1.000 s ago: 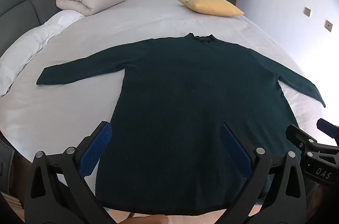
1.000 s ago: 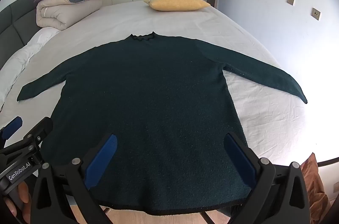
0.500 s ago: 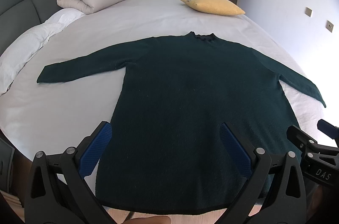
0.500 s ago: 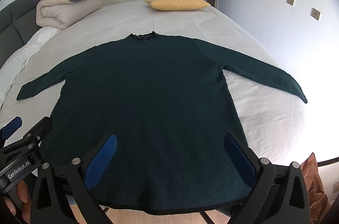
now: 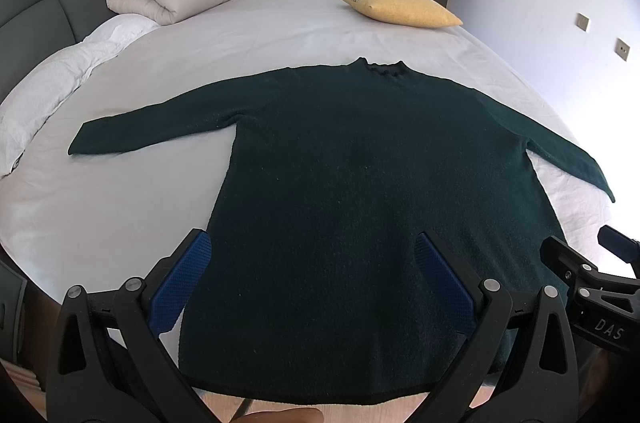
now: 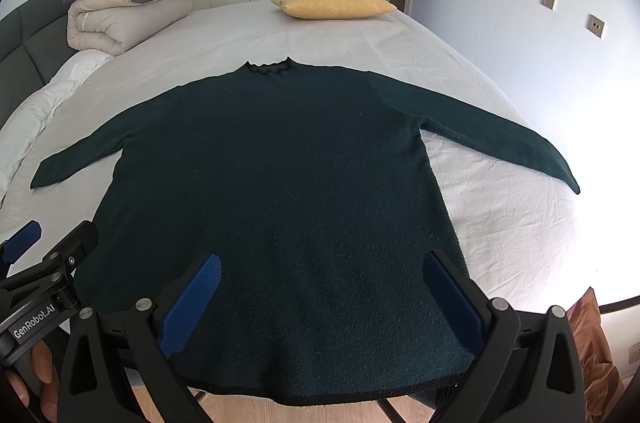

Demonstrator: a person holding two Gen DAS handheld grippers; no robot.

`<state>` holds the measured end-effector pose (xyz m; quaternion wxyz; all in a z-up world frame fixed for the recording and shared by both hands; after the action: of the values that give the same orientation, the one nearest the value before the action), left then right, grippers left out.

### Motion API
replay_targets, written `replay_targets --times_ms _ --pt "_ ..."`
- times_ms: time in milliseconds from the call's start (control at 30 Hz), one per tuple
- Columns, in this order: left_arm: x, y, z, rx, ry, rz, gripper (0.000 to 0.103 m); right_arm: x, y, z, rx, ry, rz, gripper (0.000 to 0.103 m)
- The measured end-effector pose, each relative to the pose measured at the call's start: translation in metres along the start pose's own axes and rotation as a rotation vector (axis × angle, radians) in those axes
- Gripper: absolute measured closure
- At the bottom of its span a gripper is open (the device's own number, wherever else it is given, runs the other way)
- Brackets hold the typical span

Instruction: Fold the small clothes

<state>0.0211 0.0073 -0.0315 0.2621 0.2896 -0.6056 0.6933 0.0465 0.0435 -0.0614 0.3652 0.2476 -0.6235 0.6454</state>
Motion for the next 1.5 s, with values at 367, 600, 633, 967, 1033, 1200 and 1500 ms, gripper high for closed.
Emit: replay_targets --times_ms 367,600,633,967,1033,1200,1500 --pt "0.0 0.001 0.001 0.0 0.0 -0.002 0.0 -0.001 0.001 0.0 0.001 0.001 -0.001 0.0" --pt "0.0 0.0 0.002 0.001 0.0 -0.004 0.0 -0.001 0.001 0.0 0.001 0.003 -0.002 0.0" --pt "0.0 0.0 0.002 0.001 0.0 -0.004 0.0 -0.001 0.002 0.0 0.001 0.001 -0.001 0.0" --pt "-0.002 0.003 0.003 0.0 0.0 -0.007 0.0 -0.002 0.003 0.0 0.002 0.002 -0.001 0.0" --pt "-0.004 0.006 0.004 -0.001 -0.001 -0.008 0.0 -0.002 0.003 0.0 0.002 0.003 -0.001 0.0" --pt "-0.005 0.01 0.004 -0.002 0.0 -0.009 0.0 -0.002 0.003 0.0 0.002 0.002 -0.002 0.0" --pt "-0.006 0.018 0.005 -0.007 -0.002 -0.018 0.0 -0.002 0.003 0.0 0.002 0.002 -0.002 0.0"
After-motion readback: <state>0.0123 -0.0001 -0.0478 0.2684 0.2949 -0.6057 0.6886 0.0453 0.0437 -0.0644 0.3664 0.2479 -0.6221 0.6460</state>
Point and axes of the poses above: each gripper's, at about its wrist camera, not at the fingertips, and x roughly against the way its jaws point, z to its right, y to its underside, the point moved 3 cm from there along -x, roughly the way its jaws point, and after that the axes turned 5 degrees about x, right-handed, at the moved point
